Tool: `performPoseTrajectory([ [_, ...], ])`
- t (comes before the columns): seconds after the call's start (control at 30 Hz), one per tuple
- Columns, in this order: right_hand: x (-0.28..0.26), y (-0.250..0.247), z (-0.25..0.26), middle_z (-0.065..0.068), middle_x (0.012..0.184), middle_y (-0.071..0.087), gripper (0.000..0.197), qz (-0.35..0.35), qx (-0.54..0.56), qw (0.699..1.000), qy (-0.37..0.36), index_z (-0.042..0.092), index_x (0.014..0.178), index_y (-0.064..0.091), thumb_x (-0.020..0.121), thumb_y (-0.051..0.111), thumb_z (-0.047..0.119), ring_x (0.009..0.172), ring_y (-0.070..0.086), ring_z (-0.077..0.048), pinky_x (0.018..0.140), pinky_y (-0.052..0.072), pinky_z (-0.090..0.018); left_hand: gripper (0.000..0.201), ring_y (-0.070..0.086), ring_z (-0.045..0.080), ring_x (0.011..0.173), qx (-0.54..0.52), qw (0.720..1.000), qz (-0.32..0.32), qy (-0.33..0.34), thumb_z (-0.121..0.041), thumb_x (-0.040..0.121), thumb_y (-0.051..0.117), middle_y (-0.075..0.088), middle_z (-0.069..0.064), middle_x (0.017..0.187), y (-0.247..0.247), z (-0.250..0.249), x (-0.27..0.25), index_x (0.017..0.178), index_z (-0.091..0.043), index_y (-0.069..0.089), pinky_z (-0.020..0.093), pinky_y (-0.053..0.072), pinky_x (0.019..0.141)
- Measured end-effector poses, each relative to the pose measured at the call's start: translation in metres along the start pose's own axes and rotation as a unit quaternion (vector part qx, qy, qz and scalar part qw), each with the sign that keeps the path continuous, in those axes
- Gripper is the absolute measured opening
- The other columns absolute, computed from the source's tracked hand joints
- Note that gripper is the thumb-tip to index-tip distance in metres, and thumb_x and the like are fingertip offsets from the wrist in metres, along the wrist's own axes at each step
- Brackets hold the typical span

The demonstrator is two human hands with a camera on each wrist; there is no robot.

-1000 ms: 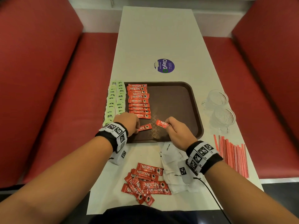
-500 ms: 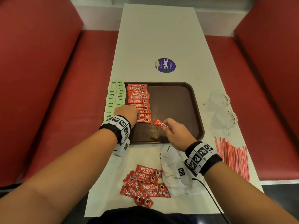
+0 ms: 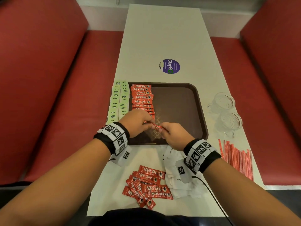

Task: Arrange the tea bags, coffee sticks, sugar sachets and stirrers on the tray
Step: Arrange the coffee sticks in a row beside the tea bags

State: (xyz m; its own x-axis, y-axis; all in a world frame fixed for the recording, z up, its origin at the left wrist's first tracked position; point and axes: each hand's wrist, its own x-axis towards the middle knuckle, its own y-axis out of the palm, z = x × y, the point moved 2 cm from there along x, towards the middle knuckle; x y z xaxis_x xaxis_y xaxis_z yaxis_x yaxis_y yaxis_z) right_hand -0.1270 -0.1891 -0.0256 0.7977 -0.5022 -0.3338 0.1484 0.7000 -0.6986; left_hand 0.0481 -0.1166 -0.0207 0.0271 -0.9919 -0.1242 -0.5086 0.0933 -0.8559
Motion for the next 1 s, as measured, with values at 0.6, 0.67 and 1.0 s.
performPoseTrajectory([
  [0.6,-0.022,0.028,0.006,0.006,0.094,0.061,0.044,0.052,-0.065,0.997,0.008,0.019,0.126,0.052,0.089,0.071,0.035,0.084,0.058,-0.013,0.074,0.048,-0.028,0.009,0.063,0.014,0.089,0.111,0.978,0.029,-0.174,-0.040,0.086,0.070,0.068,-0.011,0.088,0.003,0.022,-0.009,0.089,-0.033,0.067,0.037,0.048,0.090],
  [0.67,-0.029,0.040,0.012,0.006,0.098,0.062,0.038,0.127,-0.141,0.982,-0.025,0.021,0.119,0.059,0.089,0.071,0.039,0.087,0.056,-0.013,0.076,0.048,-0.029,0.010,0.062,0.014,0.091,0.139,0.973,0.054,-0.177,-0.044,0.087,0.068,0.067,-0.012,0.088,0.011,0.022,-0.008,0.088,-0.034,0.067,0.037,0.046,0.091],
  [1.0,-0.032,0.068,0.022,-0.005,0.104,0.066,0.037,0.186,-0.314,0.929,-0.056,0.015,0.108,0.065,0.086,0.073,0.043,0.094,0.061,-0.025,0.076,0.051,-0.035,0.018,0.058,0.015,0.100,0.166,0.967,0.041,-0.190,-0.047,0.085,0.069,0.068,-0.011,0.095,0.023,0.026,-0.003,0.100,-0.037,0.068,0.039,0.048,0.090],
])
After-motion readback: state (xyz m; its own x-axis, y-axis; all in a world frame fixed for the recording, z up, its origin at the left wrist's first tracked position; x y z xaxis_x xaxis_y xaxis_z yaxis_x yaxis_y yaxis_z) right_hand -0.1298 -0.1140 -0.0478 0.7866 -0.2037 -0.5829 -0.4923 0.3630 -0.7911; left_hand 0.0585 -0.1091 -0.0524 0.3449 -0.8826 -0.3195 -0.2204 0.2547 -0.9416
